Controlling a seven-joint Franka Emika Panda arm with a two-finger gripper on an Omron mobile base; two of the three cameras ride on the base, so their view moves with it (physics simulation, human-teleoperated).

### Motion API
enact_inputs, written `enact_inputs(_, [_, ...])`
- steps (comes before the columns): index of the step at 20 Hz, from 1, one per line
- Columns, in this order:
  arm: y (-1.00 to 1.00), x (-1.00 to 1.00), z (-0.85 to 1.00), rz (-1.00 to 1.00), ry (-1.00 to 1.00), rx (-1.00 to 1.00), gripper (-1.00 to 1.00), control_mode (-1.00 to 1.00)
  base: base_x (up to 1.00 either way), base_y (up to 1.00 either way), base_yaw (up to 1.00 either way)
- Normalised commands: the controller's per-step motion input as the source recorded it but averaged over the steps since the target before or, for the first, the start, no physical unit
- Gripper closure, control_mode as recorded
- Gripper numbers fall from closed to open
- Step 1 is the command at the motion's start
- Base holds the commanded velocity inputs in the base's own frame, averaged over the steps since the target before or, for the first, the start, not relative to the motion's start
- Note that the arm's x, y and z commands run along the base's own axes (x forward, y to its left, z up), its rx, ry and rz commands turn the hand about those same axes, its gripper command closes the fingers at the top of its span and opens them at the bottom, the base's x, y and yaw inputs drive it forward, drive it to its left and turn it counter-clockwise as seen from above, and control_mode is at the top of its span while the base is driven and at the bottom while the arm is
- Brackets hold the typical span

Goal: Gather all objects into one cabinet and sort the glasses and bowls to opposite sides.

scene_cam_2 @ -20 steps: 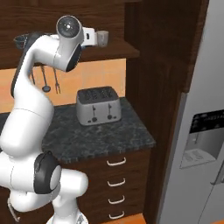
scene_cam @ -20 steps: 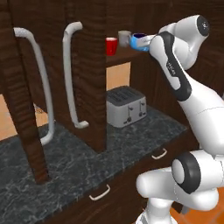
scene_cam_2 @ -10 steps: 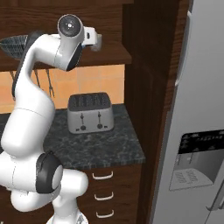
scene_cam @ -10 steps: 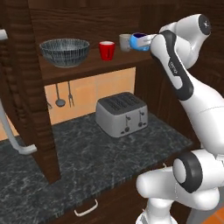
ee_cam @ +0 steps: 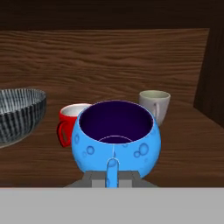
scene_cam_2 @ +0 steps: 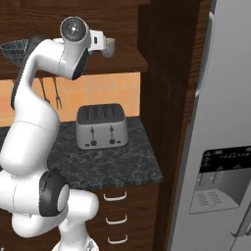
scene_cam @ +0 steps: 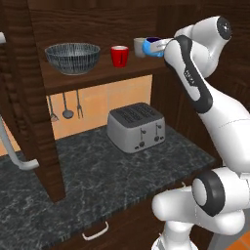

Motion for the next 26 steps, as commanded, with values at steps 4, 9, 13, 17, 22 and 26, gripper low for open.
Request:
enact_inputs(4, [0.00, 0.00, 0.00, 0.00, 0.00, 0.00, 1.00, 1.00, 0.00, 0.00, 0.00])
enact_inputs(9, [-0.03, 0.00, 0.00, 0.00, 0.00, 0.00, 1.00, -1.00, 0.00, 0.00, 0.00])
enact_inputs(13, [-0.28, 0.00, -0.25, 0.00, 0.01, 0.01, 1.00, -1.00, 0.00, 0.00, 0.00])
enact_inputs(17, [0.00, 0.14, -0.10, 0.00, 0.01, 0.00, 1.00, -1.00, 0.00, 0.00, 0.00])
enact_inputs(22, [0.05, 0.39, -0.09, 0.00, 0.12, 0.00, 1.00, -1.00, 0.00, 0.00, 0.00])
enact_inputs(26, [0.00, 0.19, -0.24, 0.00, 0.14, 0.00, 1.00, -1.00, 0.00, 0.00, 0.00])
